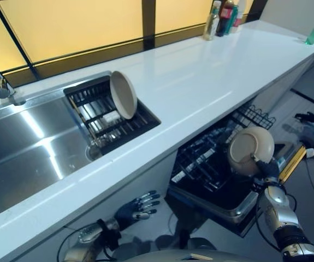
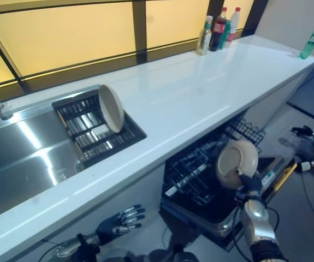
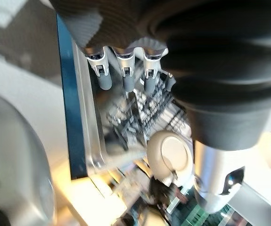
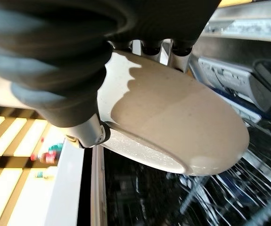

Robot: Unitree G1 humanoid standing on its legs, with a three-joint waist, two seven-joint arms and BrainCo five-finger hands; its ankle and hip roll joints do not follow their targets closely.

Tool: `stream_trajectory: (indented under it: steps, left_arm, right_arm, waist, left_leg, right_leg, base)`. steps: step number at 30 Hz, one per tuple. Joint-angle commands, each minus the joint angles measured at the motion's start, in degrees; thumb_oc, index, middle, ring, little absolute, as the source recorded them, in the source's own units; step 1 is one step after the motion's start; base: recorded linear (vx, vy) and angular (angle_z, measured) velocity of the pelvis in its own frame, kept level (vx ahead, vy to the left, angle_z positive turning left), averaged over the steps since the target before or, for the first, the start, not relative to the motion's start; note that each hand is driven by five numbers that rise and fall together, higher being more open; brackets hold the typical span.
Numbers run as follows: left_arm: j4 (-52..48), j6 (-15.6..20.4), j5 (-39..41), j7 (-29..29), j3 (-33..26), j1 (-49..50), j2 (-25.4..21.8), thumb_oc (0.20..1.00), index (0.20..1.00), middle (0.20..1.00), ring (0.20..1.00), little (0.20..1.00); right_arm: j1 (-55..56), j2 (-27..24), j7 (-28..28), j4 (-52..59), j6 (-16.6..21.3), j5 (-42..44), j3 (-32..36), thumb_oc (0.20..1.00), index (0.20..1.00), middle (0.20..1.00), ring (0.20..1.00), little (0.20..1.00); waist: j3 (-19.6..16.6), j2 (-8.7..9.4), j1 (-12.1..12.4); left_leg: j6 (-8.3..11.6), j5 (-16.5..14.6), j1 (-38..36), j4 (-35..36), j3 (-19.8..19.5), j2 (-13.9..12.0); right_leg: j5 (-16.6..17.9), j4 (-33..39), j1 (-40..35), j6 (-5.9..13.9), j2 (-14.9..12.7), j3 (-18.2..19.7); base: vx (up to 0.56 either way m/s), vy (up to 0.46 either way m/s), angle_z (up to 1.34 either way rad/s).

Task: Pick up plates and place into dishwasher.

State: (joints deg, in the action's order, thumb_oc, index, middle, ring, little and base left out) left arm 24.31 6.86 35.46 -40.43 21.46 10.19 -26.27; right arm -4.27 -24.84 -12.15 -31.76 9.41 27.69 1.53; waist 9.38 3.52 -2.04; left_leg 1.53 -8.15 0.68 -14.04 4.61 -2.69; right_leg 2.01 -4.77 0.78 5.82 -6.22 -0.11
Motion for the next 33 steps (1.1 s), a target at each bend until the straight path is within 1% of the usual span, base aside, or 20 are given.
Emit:
stream_trajectory:
  steps: [1, 2, 3, 4, 11, 16, 23, 26, 30, 33]
  left_arm:
    - [-2.4, 0.3, 0.9, -1.6, -2.9, 1.4, -1.2, 1.0, 1.0, 1.0, 1.0, 1.0]
    - [-2.5, 0.2, 1.0, -1.6, -2.9, 1.5, -1.2, 1.0, 1.0, 1.0, 1.0, 1.0]
    - [-2.5, -1.1, 2.1, -2.5, -3.4, 1.6, -1.1, 1.0, 1.0, 1.0, 1.0, 1.0]
    - [-2.6, -1.7, 2.4, -3.1, -3.6, 1.6, -1.1, 1.0, 1.0, 1.0, 1.0, 1.0]
    - [-2.8, -2.4, 0.8, -5.3, -1.9, 1.0, -2.6, 1.0, 1.0, 1.0, 1.0, 1.0]
    - [-3.4, -4.4, 1.4, -5.6, -0.9, 0.8, -3.7, 1.0, 1.0, 1.0, 1.0, 1.0]
    - [-4.9, -7.0, 2.5, -6.6, 0.0, -0.8, -5.1, 1.0, 1.0, 1.0, 1.0, 1.0]
    - [-5.2, -7.8, 2.7, -6.9, 0.0, -1.3, -5.3, 1.0, 1.0, 1.0, 1.0, 1.0]
    - [-6.0, -8.3, 3.7, -6.6, 0.2, -2.9, -6.4, 1.0, 1.0, 1.0, 1.0, 1.0]
    - [-5.7, -8.5, 5.0, -6.5, 0.4, -4.5, -7.1, 1.0, 1.0, 1.0, 1.0, 1.0]
  right_arm:
    - [-3.5, -4.8, 4.6, 0.5, 2.3, 0.2, 0.9, 0.2, 0.2, 0.2, 0.2, 0.2]
    - [-3.5, -4.8, 4.8, 0.4, 2.3, 0.2, 0.9, 0.2, 0.2, 0.2, 0.2, 0.2]
    - [-3.5, -5.1, 7.1, -0.9, 2.0, -0.1, 0.5, 0.2, 0.2, 0.2, 0.2, 0.2]
    - [-3.7, -5.4, 7.5, -2.4, 2.1, -1.4, 0.2, 0.2, 0.2, 0.2, 0.2, 0.2]
    - [-8.3, -8.8, 9.5, -11.7, 2.7, -5.6, -2.3, 0.2, 0.2, 0.2, 0.2, 0.2]
    - [-10.6, -11.3, 10.2, -14.2, 0.4, -11.3, -4.9, 0.2, 0.2, 0.2, 0.2, 0.2]
    - [-15.9, -12.6, 9.8, -20.1, 0.4, -18.2, -9.7, 0.2, 0.2, 0.2, 0.2, 0.2]
    - [-17.8, -12.9, 11.2, -21.0, 0.7, -18.3, -10.6, 0.2, 0.2, 0.2, 0.2, 0.2]
    - [-20.1, -13.0, 12.0, -20.7, 2.1, -15.5, -11.5, 0.2, 0.2, 0.2, 0.2, 0.2]
    - [-22.5, -13.2, 12.4, -22.2, 2.5, -17.8, -12.4, 0.2, 0.2, 0.2, 0.2, 0.2]
  waist:
    - [0.4, -0.51, 1.6]
    - [0.4, -0.51, 1.5]
    - [0.6, -0.51, 1.7]
    - [0.7, -0.54, 2.0]
    - [1.1, -0.89, 3.7]
    - [1.1, -1.19, 4.2]
    - [1.8, -1.45, 5.5]
    - [2.2, -1.67, 5.9]
    - [3.2, -2.0, 6.6]
    - [4.0, -2.32, 6.8]
  left_leg:
    - [-5.11, -2.7, 0.4, 0.2, 2.4, 1.9]
    - [-5.11, -2.7, 0.4, 0.2, 2.3, 1.9]
    - [-5.08, -2.9, 0.4, -0.2, 2.2, 2.0]
    - [-5.08, -3.0, 0.4, -0.3, 2.0, 2.1]
    - [-4.59, -2.5, -0.1, 0.9, 1.1, 2.0]
    - [-4.49, -2.4, 0.5, 0.7, 0.8, 1.8]
    - [-4.28, -2.6, 1.3, -0.6, 0.1, 0.9]
    - [-4.15, -2.7, 1.3, -0.8, -0.1, 0.7]
    - [-3.9, -2.3, 3.2, -2.0, -0.5, 0.2]
    - [-3.71, -1.9, 5.0, -3.2, -0.4, -0.2]
  right_leg:
    - [2.7, -5.4, 4.0, 4.69, -3.1, -2.4]
    - [2.7, -5.4, 4.1, 4.7, -3.1, -2.4]
    - [3.0, -5.8, 4.3, 4.78, -3.3, -2.7]
    - [3.2, -5.9, 4.4, 4.84, -3.5, -2.9]
    - [3.7, -5.8, 4.1, 5.16, -4.2, -4.6]
    - [2.9, -5.8, 4.4, 5.07, -4.3, -5.1]
    - [3.1, -6.6, 4.4, 5.21, -4.4, -5.9]
    - [3.0, -6.8, 4.3, 5.26, -4.5, -6.3]
    - [2.1, -6.5, 4.2, 4.85, -4.3, -6.9]
    - [1.8, -6.7, 4.8, 4.62, -4.2, -7.3]
  base:
    - [0.01, -0.014, 0.04]
    - [0.01, -0.028, 0.04]
    - [0.01, -0.038, 0.04]
    - [0.02, -0.044, 0.06]
    - [0.01, -0.054, 0.12]
    - [0.02, -0.038, 0.07]
    - [0.05, -0.048, 0.12]
    - [0.05, -0.028, 0.04]
    - [-0.02, -0.031, 0.07]
    - [-0.07, -0.04, 0.24]
